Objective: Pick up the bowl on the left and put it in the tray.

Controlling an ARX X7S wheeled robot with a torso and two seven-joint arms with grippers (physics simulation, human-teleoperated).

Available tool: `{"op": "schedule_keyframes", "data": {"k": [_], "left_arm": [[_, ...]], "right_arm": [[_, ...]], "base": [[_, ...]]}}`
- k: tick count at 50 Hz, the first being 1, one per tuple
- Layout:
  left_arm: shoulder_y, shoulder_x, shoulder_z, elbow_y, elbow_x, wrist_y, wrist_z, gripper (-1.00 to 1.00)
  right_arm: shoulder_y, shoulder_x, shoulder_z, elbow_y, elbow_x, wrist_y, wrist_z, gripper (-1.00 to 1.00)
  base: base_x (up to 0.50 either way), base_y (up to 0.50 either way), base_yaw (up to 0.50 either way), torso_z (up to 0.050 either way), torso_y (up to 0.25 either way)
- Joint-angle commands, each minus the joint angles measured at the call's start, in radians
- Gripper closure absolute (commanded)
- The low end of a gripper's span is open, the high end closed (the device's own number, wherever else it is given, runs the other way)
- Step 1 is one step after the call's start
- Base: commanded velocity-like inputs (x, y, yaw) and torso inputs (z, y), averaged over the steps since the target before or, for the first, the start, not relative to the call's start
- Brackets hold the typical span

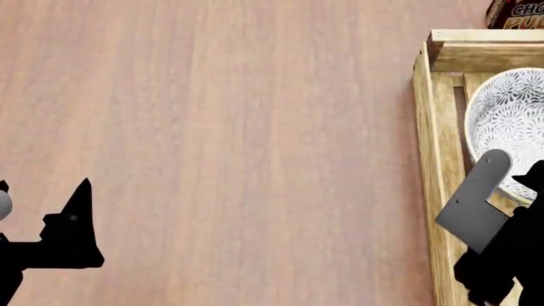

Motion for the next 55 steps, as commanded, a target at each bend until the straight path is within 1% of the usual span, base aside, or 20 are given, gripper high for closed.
{"op": "schedule_keyframes", "data": {"k": [1, 6, 10, 15, 19, 24, 28, 35, 39, 40, 42, 46, 47, 48, 49, 51, 53, 55], "left_arm": [[-0.002, -0.003, 0.003, 0.001, -0.004, 0.001, -0.004, -1.0], [-0.002, -0.004, 0.001, 0.004, -0.009, 0.002, -0.006, -1.0], [-0.004, -0.006, 0.0, 0.007, -0.014, 0.0, -0.009, -1.0], [-0.008, -0.007, -0.007, 0.023, -0.031, -0.007, -0.017, -1.0], [-0.005, -0.009, -0.012, 0.026, -0.037, -0.006, -0.018, -1.0], [-0.001, -0.014, -0.018, 0.032, -0.043, -0.006, -0.022, -1.0], [-0.002, -0.018, -0.026, 0.036, -0.051, -0.01, -0.028, -1.0], [-0.001, -0.021, -0.028, 0.042, -0.057, -0.008, -0.031, -1.0], [0.006, -0.023, -0.03, 0.041, -0.057, -0.003, -0.03, -1.0], [0.008, -0.023, -0.03, 0.04, -0.056, 0.0, -0.029, -1.0], [0.01, -0.024, -0.03, 0.039, -0.055, 0.003, -0.027, -1.0], [0.027, -0.032, -0.031, 0.047, -0.041, 0.026, -0.013, -1.0], [0.034, -0.034, -0.03, 0.047, -0.034, 0.036, -0.006, -1.0], [0.038, -0.034, -0.031, 0.046, -0.033, 0.04, -0.004, -1.0], [0.047, -0.035, -0.033, 0.045, -0.028, 0.05, 0.001, -1.0], [0.062, -0.039, -0.035, 0.052, -0.016, 0.068, 0.01, -1.0], [0.073, -0.041, -0.036, 0.053, -0.008, 0.081, 0.017, -1.0], [0.097, -0.045, -0.032, 0.049, 0.02, 0.115, 0.037, -1.0]], "right_arm": [[-0.005, -0.004, -0.01, 0.017, -0.01, -0.006, -0.01, -1.0], [-0.007, 0.015, 0.0, -0.042, -0.006, 0.02, -0.007, -1.0], [0.024, 0.074, 0.022, -0.213, 0.011, 0.087, -0.05, -1.0], [0.075, 0.115, 0.038, -0.368, 0.018, 0.158, -0.098, -1.0], [0.115, 0.135, 0.052, -0.458, 0.028, 0.185, -0.135, -1.0], [0.123, 0.15, 0.055, -0.525, 0.038, 0.207, -0.156, -1.0], [0.128, 0.188, 0.049, -0.603, 0.042, 0.209, -0.191, -1.0], [0.119, 0.243, 0.084, -0.741, 0.077, 0.25, -0.194, -1.0], [0.076, 0.27, 0.114, -0.805, 0.099, 0.251, -0.142, -1.0], [0.044, 0.276, 0.122, -0.814, 0.1, 0.233, -0.1, -1.0], [0.026, 0.277, 0.148, -0.845, 0.123, 0.243, -0.069, -1.0], [-0.098, 0.271, 0.245, -0.904, 0.185, 0.227, 0.12, -1.0], [-0.148, 0.262, 0.291, -0.915, 0.213, 0.205, 0.192, -1.0], [-0.177, 0.252, 0.322, -0.926, 0.241, 0.213, 0.232, -1.0], [-0.249, 0.245, 0.358, -0.94, 0.249, 0.17, 0.315, -1.0], [-0.341, 0.211, 0.445, -0.962, 0.317, 0.162, 0.423, -1.0], [-0.4, 0.177, 0.486, -0.965, 0.33, 0.158, 0.507, -1.0], [-0.532, 0.117, 0.529, -0.942, 0.309, 0.062, 0.63, -1.0]], "base": [[0.0, 0.0, 0.0, 0.0, 0.0], [0.0, 0.0, 0.0, 0.0, 0.0], [0.0, 0.0, 0.0, 0.0, 0.0], [0.0, 0.0, 0.0, 0.0, 0.0], [0.0, 0.0, 0.0, 0.0, 0.0], [0.0, 0.0, 0.0, 0.0, 0.0], [0.0, 0.0, 0.0, 0.0, 0.0], [0.0, 0.0, 0.0, 0.0, 0.0], [0.0, 0.0, 0.0, 0.0, 0.0], [0.0, 0.0, 0.0, 0.0, 0.0], [0.0, 0.0, 0.0, 0.0, 0.0], [0.0, 0.0, 0.0, 0.0, 0.0], [0.0, 0.0, 0.0, 0.0, 0.0], [0.0, 0.0, 0.0, 0.0, 0.0], [0.0, 0.0, 0.0, 0.0, 0.0], [0.0, 0.0, 0.0, 0.0, 0.0], [0.0, 0.0, 0.0, 0.0, 0.0], [0.0, 0.0, 0.0, 0.0, 0.0]]}}
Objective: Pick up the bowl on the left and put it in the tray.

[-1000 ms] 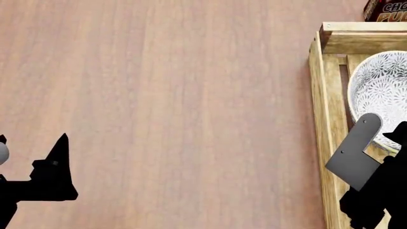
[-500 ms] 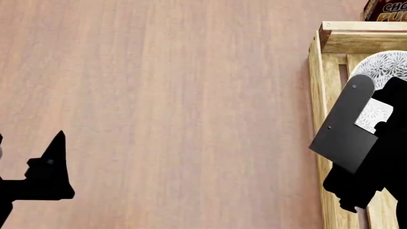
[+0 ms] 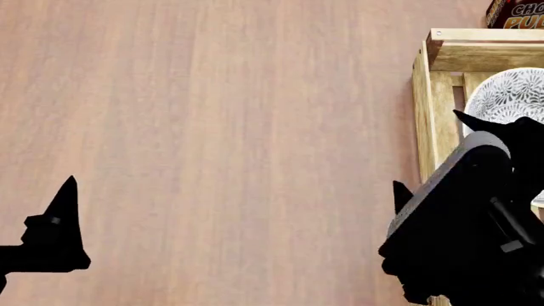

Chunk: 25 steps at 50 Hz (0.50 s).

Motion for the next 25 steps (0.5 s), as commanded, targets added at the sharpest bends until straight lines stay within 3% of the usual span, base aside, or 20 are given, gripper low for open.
{"op": "schedule_keyframes", "data": {"k": [1, 4, 7, 10, 15, 25], "left_arm": [[0.07, -0.013, 0.001, -0.002, 0.061, 0.092, 0.052, -1.0], [0.092, -0.012, 0.003, -0.016, 0.075, 0.12, 0.074, -1.0], [0.127, -0.006, 0.004, -0.027, 0.098, 0.168, 0.1, -1.0], [0.227, 0.025, 0.008, -0.089, 0.175, 0.309, 0.17, -1.0], [0.313, 0.059, 0.034, -0.233, 0.312, 0.51, 0.248, -1.0], [0.389, 0.116, 0.063, -0.425, 0.415, 0.733, 0.329, -1.0]], "right_arm": [[-0.413, -0.128, 0.257, -0.081, 0.112, -0.156, 0.471, -1.0], [-0.517, -0.187, 0.303, -0.075, 0.132, -0.248, 0.535, -1.0], [-0.646, -0.273, 0.315, 0.003, 0.077, -0.465, 0.59, -1.0], [-0.716, -0.411, 0.317, 0.188, 0.08, -0.677, 0.608, -1.0], [-0.768, -0.536, 0.343, 0.348, 0.183, -0.877, 0.561, -1.0], [-0.819, -0.695, 0.321, 0.628, 0.153, -1.221, 0.451, -1.0]], "base": [[0.0, 0.0, 0.0, 0.0, 0.0], [0.0, 0.0, 0.0, 0.0, 0.0], [0.0, 0.0, 0.0, 0.0, 0.0], [0.0, 0.0, 0.0, 0.0, 0.0], [0.0, 0.0, 0.0, 0.0, 0.0], [0.0, 0.0, 0.0, 0.0, 0.0]]}}
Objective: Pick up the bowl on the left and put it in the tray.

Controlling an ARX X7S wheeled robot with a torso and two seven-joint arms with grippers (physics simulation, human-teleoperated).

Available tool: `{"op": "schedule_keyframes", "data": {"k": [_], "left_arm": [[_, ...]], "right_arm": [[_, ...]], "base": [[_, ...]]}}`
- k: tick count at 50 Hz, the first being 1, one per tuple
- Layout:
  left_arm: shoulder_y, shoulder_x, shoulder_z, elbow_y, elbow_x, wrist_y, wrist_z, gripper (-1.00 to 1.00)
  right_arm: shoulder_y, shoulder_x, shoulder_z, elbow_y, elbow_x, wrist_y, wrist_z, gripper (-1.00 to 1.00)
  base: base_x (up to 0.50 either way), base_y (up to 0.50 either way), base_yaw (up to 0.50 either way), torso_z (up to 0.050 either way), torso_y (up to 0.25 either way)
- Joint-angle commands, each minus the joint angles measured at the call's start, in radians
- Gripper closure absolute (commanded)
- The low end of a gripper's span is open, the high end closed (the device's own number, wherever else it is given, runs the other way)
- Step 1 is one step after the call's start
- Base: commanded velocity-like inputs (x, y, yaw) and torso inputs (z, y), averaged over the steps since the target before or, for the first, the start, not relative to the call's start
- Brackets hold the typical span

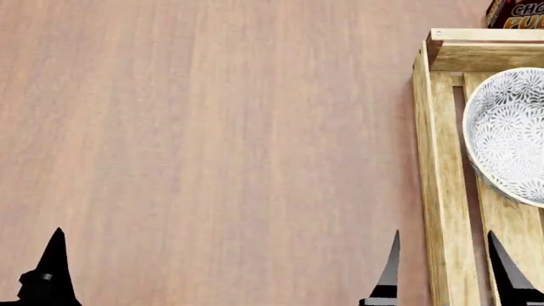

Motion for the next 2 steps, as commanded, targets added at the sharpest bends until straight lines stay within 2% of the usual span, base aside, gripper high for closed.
{"op": "schedule_keyframes", "data": {"k": [1, 2], "left_arm": [[0.11, 0.061, 0.039, -0.226, 0.163, 0.29, 0.109, -1.0], [0.113, 0.065, 0.043, -0.247, 0.167, 0.306, 0.119, -1.0]], "right_arm": [[-0.127, -0.203, 0.012, 0.296, 0.067, -0.366, -0.054, -1.0], [-0.127, -0.208, 0.008, 0.315, 0.073, -0.375, -0.066, -1.0]], "base": [[0.0, 0.0, 0.0, 0.0, 0.0], [0.0, 0.0, 0.0, 0.0, 0.0]]}}
